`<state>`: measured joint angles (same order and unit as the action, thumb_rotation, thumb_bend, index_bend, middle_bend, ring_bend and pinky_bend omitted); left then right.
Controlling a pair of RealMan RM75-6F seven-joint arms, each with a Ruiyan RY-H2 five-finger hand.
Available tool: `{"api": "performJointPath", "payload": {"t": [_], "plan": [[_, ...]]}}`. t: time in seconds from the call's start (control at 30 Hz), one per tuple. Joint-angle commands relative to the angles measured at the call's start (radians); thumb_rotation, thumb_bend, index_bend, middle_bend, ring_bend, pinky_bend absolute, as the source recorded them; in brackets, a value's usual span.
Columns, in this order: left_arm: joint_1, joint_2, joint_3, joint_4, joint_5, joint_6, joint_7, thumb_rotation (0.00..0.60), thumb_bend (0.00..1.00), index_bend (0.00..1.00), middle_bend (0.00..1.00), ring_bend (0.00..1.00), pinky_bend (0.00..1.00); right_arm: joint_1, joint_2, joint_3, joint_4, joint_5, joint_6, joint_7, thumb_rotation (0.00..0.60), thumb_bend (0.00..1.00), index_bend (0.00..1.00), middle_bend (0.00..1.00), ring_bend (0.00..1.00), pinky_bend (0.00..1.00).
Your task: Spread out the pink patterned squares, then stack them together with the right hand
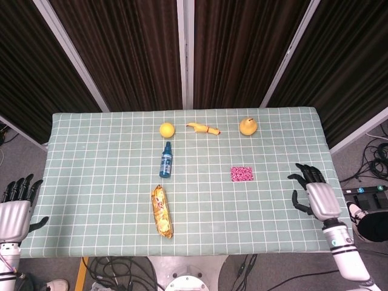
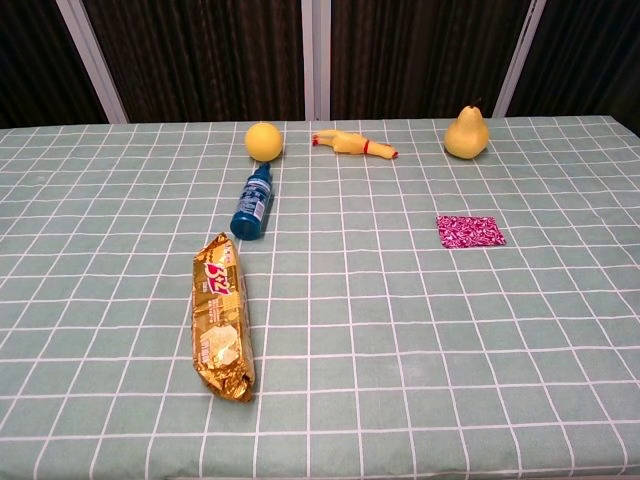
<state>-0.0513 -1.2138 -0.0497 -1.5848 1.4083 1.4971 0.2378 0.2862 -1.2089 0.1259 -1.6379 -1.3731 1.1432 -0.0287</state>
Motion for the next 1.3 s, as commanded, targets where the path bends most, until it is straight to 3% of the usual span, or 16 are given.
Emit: {"api": "performJointPath", "payload": {"t": [0.03,0.33,0.57,1.07,1.3], "plan": [[0.001,-0.002,0.000,0.006,0.001,0.001,-0.008,0.600,0.01,0.20,0.16,0.09,0.10,0.108,-0.096,0.037,0.035,0.136,-0.149,-0.099,0.266,0.65,0.30,0.02,0.00,0.00],[0.006,-0.006,0.005,0.033,0.001,-0.002,-0.038,0.600,0.01,0.20,0.16,0.09,0.10,0.258,-0.306,0.065,0.243,0.313,-0.299,-0.221,0.193,0.67,0.30,0.02,0.00,0.00],[0.003,-0.009,0.001,0.045,-0.002,-0.010,-0.051,0.600,0.01,0.20,0.16,0.09,0.10,0.325,-0.421,0.072,0.391,0.364,-0.346,-0.240,0.190,0.67,0.30,0.02,0.00,0.00],[0.007,-0.007,0.003,0.039,-0.002,-0.007,-0.049,0.600,0.01,0.20,0.16,0.09,0.10,0.374,-0.497,0.064,0.573,0.402,-0.406,-0.232,0.191,0.67,0.30,0.02,0.00,0.00],[0.006,-0.006,0.001,0.037,-0.005,-0.011,-0.047,0.600,0.01,0.20,0.16,0.09,0.10,0.386,-0.515,0.053,0.573,0.387,-0.422,-0.220,0.190,0.68,0.30,0.02,0.00,0.00]]}}
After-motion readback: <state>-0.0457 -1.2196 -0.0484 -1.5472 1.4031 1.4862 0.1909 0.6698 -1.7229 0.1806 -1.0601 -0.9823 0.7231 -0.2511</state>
